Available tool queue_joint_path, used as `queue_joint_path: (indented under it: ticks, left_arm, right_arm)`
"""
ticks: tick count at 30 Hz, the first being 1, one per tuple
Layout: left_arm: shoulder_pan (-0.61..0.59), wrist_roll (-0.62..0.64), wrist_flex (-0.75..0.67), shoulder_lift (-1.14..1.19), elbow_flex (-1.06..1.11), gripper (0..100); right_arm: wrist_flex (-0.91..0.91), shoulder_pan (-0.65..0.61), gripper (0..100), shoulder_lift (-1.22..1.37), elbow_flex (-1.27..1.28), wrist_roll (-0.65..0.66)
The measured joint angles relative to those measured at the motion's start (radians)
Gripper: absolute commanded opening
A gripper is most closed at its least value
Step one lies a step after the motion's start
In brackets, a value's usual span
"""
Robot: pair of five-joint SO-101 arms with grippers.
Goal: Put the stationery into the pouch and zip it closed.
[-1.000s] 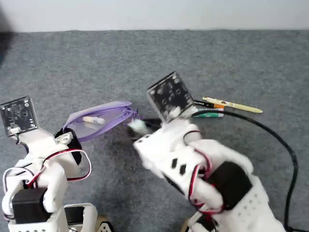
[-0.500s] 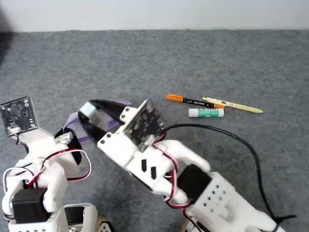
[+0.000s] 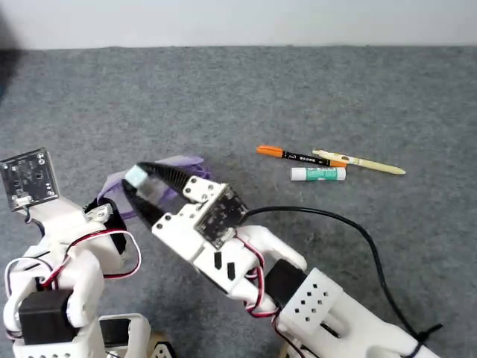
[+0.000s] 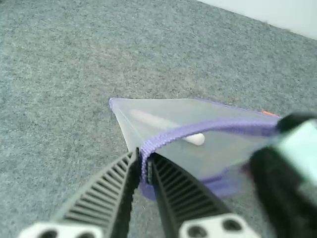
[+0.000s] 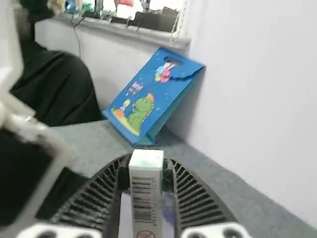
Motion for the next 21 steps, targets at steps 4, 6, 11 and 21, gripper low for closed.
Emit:
queue_joint_path:
  ticks: [4, 6, 11, 21]
  left_arm:
    - [0.000, 0.000, 0.000, 0.000, 0.000, 1]
    - [0.000, 0.000, 0.000, 0.000, 0.000, 1]
    - [0.000, 0.000, 0.000, 0.000, 0.000, 1]
    - [0.002, 0.000, 0.000, 0.006, 0.000, 1]
  right_arm:
    - [-0.026, 0.034, 0.8, 0.000, 0.000, 0.003]
    - [-0.026, 0.044, 0.8, 0.000, 0.015, 0.003]
    - [-0.026, 0.048, 0.9, 0.031, 0.072, 0.003]
    - [0.063, 0.049, 19.5, 0.025, 0.080, 0.005]
